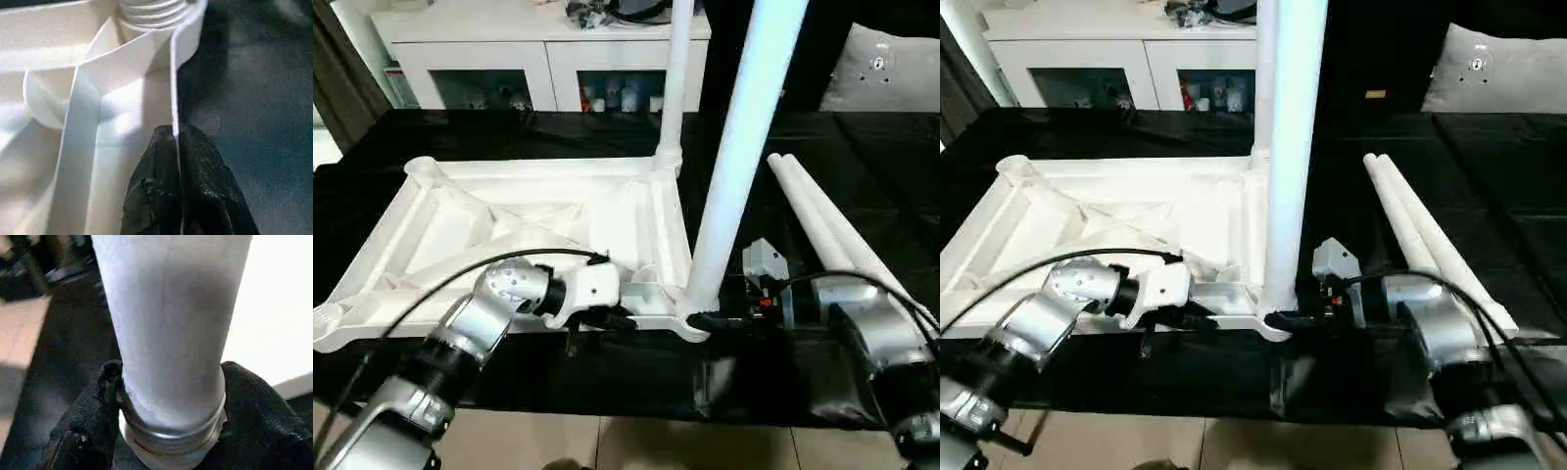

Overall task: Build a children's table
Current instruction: Rotate leg to tighten

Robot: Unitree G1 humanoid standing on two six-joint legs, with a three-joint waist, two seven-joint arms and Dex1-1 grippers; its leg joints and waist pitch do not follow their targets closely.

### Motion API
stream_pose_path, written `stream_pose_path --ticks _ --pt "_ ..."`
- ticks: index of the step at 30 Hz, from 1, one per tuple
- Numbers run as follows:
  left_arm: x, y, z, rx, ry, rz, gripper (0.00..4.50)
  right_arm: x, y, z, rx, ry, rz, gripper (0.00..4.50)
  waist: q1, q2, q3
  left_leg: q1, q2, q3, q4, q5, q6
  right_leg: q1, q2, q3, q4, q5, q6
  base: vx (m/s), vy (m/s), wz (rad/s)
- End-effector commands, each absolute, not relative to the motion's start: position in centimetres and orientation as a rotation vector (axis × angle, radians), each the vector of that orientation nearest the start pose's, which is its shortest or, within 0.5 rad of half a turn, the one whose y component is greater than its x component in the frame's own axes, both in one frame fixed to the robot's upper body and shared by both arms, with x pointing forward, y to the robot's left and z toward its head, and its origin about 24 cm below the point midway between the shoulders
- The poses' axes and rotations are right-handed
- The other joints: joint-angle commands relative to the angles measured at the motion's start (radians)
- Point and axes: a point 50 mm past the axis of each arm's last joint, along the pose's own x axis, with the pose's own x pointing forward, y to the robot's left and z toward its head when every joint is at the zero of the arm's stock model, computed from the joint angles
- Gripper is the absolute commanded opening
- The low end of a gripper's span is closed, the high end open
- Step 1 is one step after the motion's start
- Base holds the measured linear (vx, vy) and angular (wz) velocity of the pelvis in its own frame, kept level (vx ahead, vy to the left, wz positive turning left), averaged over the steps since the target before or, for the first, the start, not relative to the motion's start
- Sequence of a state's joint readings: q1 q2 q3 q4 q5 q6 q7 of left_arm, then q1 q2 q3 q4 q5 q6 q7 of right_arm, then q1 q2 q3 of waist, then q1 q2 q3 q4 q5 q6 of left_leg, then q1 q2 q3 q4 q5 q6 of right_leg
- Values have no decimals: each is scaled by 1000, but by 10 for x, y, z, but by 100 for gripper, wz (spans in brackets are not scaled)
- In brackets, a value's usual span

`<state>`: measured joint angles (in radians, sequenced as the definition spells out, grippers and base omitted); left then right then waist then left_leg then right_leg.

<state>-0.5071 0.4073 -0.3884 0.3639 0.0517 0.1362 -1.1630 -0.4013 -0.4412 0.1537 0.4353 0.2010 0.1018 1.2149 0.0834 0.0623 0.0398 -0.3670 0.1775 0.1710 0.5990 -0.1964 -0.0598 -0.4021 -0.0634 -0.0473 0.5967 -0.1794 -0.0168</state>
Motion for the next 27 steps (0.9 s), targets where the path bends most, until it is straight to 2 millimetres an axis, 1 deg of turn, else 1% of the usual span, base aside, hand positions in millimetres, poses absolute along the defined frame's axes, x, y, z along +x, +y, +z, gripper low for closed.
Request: stream_pose_path --ticks 1,2,3,4,5,6,7,8,10,11,12,13,14,15,16,17,18,19,20,21,22,23,24,25,26,27 --pt "293 101 50 500 414 -1372 0 293 -156 42 -124 340 1196 270 -7 -21 -52 4 46 -10 -72 -172 84 49 -72 34 -70 -261 -228 0 0 0" --pt "295 94 52 452 413 -1322 0 300 -149 37 -90 347 1079 270 -14 -24 -50 2 44 -13 -77 -191 62 52 -75 33 -76 -344 -198 0 0 0" --pt "296 86 54 418 407 -1284 0 305 -142 34 -47 344 1001 270 -24 -21 -45 6 45 -14 -80 -224 47 45 -75 34 -84 -415 -178 0 0 0" --pt "297 73 57 372 398 -1236 0 312 -131 31 40 333 894 270 -36 -19 -45 7 42 -16 -81 -243 33 44 -76 33 -89 -450 -172 0 0 0" --pt "298 72 58 369 396 -1231 0 312 -130 30 45 333 885 270 -43 -19 -45 6 41 -18 -81 -250 25 45 -77 33 -90 -459 -168 0 0 0" --pt "299 66 59 355 388 -1209 0 314 -126 29 74 334 844 270 -53 -24 -47 1 40 -21 -82 -248 25 50 -75 31 -90 -456 -158 0 0 0" --pt "301 57 62 338 381 -1169 0 318 -119 25 101 347 763 270 -54 -22 -48 2 40 -20 -81 -248 33 48 -75 31 -94 -443 -157 0 0 0" --pt "302 54 63 335 382 -1155 0 319 -117 23 103 354 732 270 -57 -21 -48 5 41 -17 -79 -248 35 43 -74 35 -93 -427 -163 0 0 0" --pt "307 45 65 339 369 -1085 0 323 -113 18 96 364 611 270 -62 -23 -49 3 40 -16 -78 -229 38 42 -72 35 -92 -384 -177 0 0 0" --pt "308 41 65 350 362 -1065 0 325 -112 16 98 366 556 270 -62 -23 -50 5 38 -15 -77 -229 41 41 -71 34 -94 -382 -177 0 0 0" --pt "308 41 65 350 362 -1065 0 325 -112 16 98 366 556 270 -62 -18 -50 5 36 -14 -75 -230 43 41 -72 35 -95 -376 -177 0 0 0" --pt "309 36 65 372 358 -1033 0 326 -109 16 119 339 504 270 -60 -18 -52 1 38 -15 -76 -222 46 45 -73 35 -93 -355 -178 0 0 0" --pt "309 36 65 390 367 -1019 0 327 -109 20 129 307 482 270 -60 -17 -52 2 39 -15 -77 -221 47 43 -72 36 -92 -345 -179 0 0 0" --pt "309 36 65 392 368 -1016 0 327 -109 20 129 301 482 304 -58 -10 -54 4 40 -15 -76 -216 47 44 -70 35 -90 -313 -185 0 0 0" --pt "310 40 64 405 370 -1006 0 326 -113 23 135 276 489 324 -56 -11 -57 1 40 -16 -76 -199 53 48 -70 35 -83 -256 -197 0 0 0" --pt "311 42 63 417 371 -1003 0 325 -116 24 137 269 492 338 -55 -12 -57 1 39 -15 -74 -194 59 49 -69 35 -83 -237 -201 0 0 0" --pt "311 42 63 417 371 -1003 0 325 -116 24 137 269 492 341 -53 -12 -58 1 40 -15 -73 -188 63 50 -69 36 -80 -218 -208 0 0 0" --pt "312 46 62 432 373 -996 0 325 -121 26 128 253 500 347 -49 -12 -58 1 41 -14 -72 -181 75 50 -70 35 -78 -190 -221 0 0 0" --pt "313 50 61 449 375 -989 0 324 -126 28 120 238 516 357 -48 -8 -59 1 41 -14 -71 -179 77 52 -70 35 -76 -180 -224 0 0 0" --pt "315 56 60 471 375 -984 0 322 -136 31 97 213 538 370 -47 -9 -60 0 41 -14 -71 -173 80 54 -70 35 -74 -162 -228 0 0 0" --pt "315 56 60 471 375 -984 0 322 -136 31 97 213 538 381 -44 -9 -60 0 40 -15 -70 -169 83 56 -70 34 -75 -156 -227 0 0 0" --pt "316 60 59 481 374 -985 0 321 -142 32 83 201 551 381 -44 -10 -59 0 40 -13 -69 -170 87 54 -70 35 -73 -151 -233 0 0 0" --pt "317 65 58 497 371 -997 0 319 -151 36 55 184 579 392 -42 -12 -59 -3 39 -13 -68 -161 92 58 -71 34 -73 -150 -234 0 0 0" --pt "318 68 58 508 370 -1005 0 318 -157 38 35 173 599 400 -39 -12 -58 -3 38 -14 -68 -165 96 59 -71 32 -76 -168 -228 0 0 0" --pt "318 68 58 508 370 -1005 0 318 -157 38 35 173 599 408 -40 -12 -57 -3 39 -13 -68 -168 96 59 -71 33 -75 -173 -227 0 0 0" --pt "318 73 56 522 373 -1020 0 316 -166 42 15 163 638 408 -39 -13 -56 -3 38 -13 -69 -170 99 58 -71 32 -78 -187 -222 0 0 0"
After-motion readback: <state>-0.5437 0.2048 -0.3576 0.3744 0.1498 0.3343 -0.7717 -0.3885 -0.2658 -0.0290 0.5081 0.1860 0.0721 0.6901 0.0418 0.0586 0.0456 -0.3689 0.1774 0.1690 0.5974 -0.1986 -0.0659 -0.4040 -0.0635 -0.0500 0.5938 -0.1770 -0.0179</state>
